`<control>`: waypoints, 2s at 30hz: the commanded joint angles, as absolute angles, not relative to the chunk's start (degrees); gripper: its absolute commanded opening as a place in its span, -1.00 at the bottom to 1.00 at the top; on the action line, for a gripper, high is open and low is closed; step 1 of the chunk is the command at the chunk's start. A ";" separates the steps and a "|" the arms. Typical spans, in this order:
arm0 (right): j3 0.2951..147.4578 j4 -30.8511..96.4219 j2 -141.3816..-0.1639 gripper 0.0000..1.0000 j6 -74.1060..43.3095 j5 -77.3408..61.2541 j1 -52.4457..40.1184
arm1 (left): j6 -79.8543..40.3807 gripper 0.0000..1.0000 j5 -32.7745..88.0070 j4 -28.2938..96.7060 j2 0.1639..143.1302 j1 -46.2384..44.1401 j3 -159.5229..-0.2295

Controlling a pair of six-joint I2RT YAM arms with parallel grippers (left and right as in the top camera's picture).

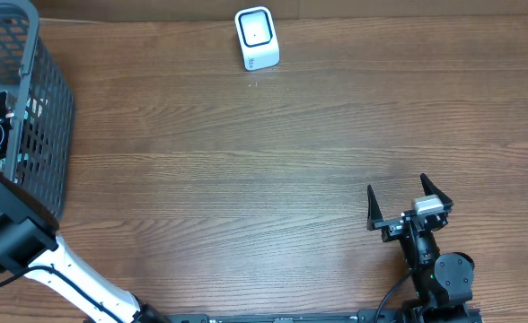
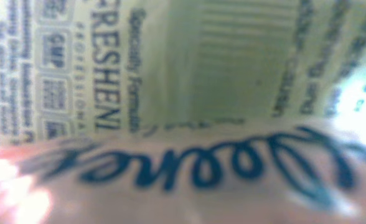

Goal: Scan the item barcode
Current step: 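Lower the left gripper into the basket and grasp the packaged items, then lift the items out and carry them toward the table center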

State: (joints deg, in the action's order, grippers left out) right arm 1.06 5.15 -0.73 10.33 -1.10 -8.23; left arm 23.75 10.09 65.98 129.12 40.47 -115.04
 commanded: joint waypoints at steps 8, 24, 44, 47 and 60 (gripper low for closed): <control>0.45 4.82 -0.16 1.00 10.35 -1.17 -7.90 | 21.23 -0.34 8.56 71.22 130.26 39.97 -124.25; 0.45 4.82 -0.16 1.00 10.35 -1.17 -7.90 | 13.56 -0.39 8.58 77.38 125.67 39.92 -144.77; 0.45 4.82 -0.16 1.00 10.35 -1.15 -7.90 | -8.14 -0.69 8.34 77.47 99.26 30.28 -151.46; 0.45 4.82 -0.16 1.00 10.35 -1.17 -7.90 | -12.49 -0.71 8.32 79.09 97.49 25.47 -151.46; 0.45 4.82 -0.16 1.00 10.35 -1.15 -7.90 | -24.69 -0.76 2.22 95.44 100.73 -1.48 -151.06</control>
State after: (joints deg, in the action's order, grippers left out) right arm 1.06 5.13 -0.73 10.33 -1.13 -8.23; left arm -20.47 6.46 94.08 99.15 4.93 -150.17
